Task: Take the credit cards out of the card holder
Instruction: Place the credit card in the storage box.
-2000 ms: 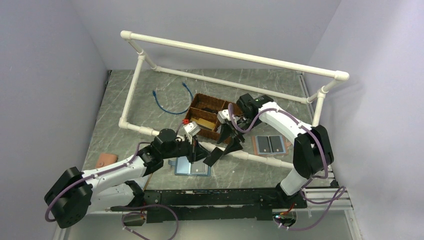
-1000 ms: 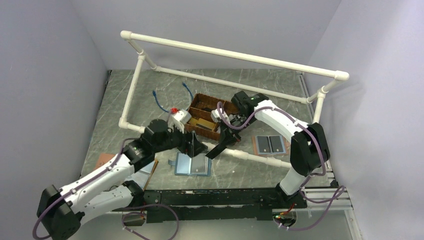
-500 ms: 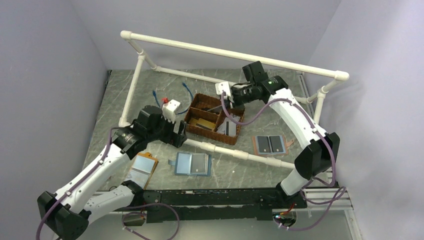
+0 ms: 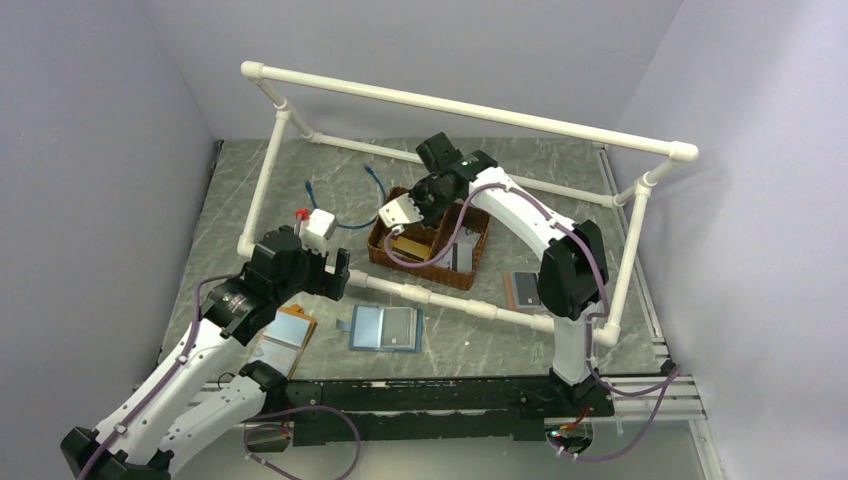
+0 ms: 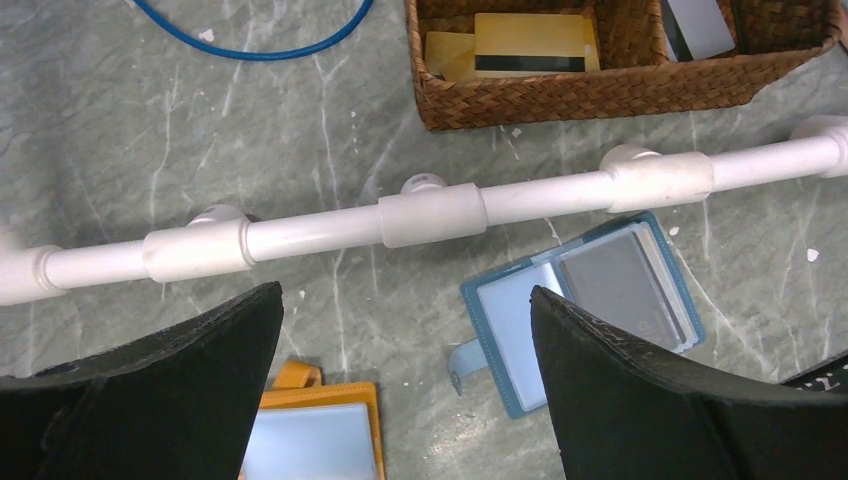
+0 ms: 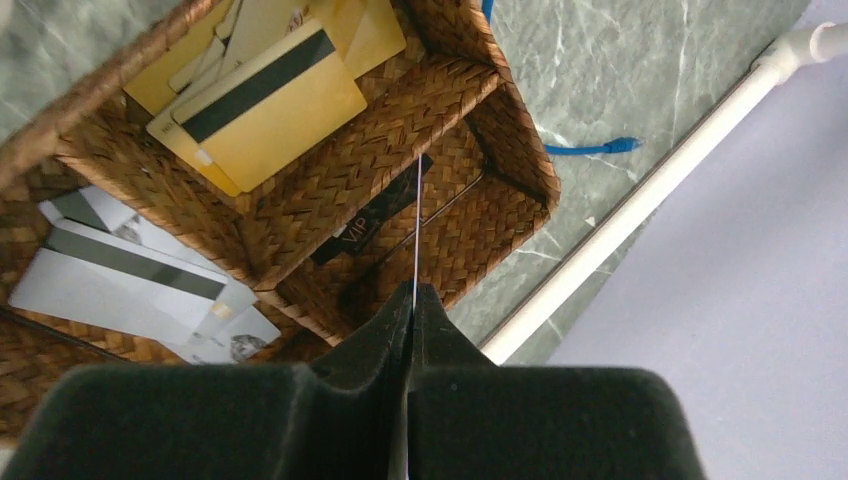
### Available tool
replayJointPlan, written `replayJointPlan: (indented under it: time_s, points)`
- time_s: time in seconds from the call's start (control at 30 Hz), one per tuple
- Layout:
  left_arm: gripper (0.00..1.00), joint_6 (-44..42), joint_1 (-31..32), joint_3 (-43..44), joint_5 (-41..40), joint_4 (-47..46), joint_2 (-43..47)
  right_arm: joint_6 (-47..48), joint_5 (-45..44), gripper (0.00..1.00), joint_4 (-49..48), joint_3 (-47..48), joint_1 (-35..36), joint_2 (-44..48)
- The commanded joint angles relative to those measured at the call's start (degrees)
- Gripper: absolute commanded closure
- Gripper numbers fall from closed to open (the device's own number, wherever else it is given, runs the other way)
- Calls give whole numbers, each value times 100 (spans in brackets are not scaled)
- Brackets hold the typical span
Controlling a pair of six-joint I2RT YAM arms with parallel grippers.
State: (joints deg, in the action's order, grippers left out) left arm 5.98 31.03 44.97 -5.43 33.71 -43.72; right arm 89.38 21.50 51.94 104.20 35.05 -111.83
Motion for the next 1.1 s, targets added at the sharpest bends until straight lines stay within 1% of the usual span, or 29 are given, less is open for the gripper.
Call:
replayJointPlan:
  time_s: [0.0, 0.27, 0.47, 0.67, 0.8, 0.87, 1.0, 1.07]
  points:
    - [2, -220, -106, 47, -120, -181, 28, 674, -579, 100, -409, 84, 83, -13]
    - [2, -220, -262, 38, 2, -207, 29, 806, -787, 100, -966, -49, 147, -376]
    - [2, -220, -355, 29, 14, -225, 31, 841, -792, 100, -1178, 2, 212, -624]
    - [2, -207, -438, 29, 99, -249, 14, 932, -963, 100, -1423, -142, 257, -800]
    - [2, -198, -474, 21, 174, -252, -3, 906, -1094, 93, -1491, -366, 253, -880]
    - [2, -194, -490, 21, 191, -260, -4, 918, -1149, 88, -1458, -548, 241, -846]
    - [2, -178, -509, 21, 233, -269, 7, 847, -1081, 67, -1192, -853, 140, -602]
    - [2, -176, -518, 27, 267, -272, 1, 764, -961, 62, -1028, -892, 73, -404]
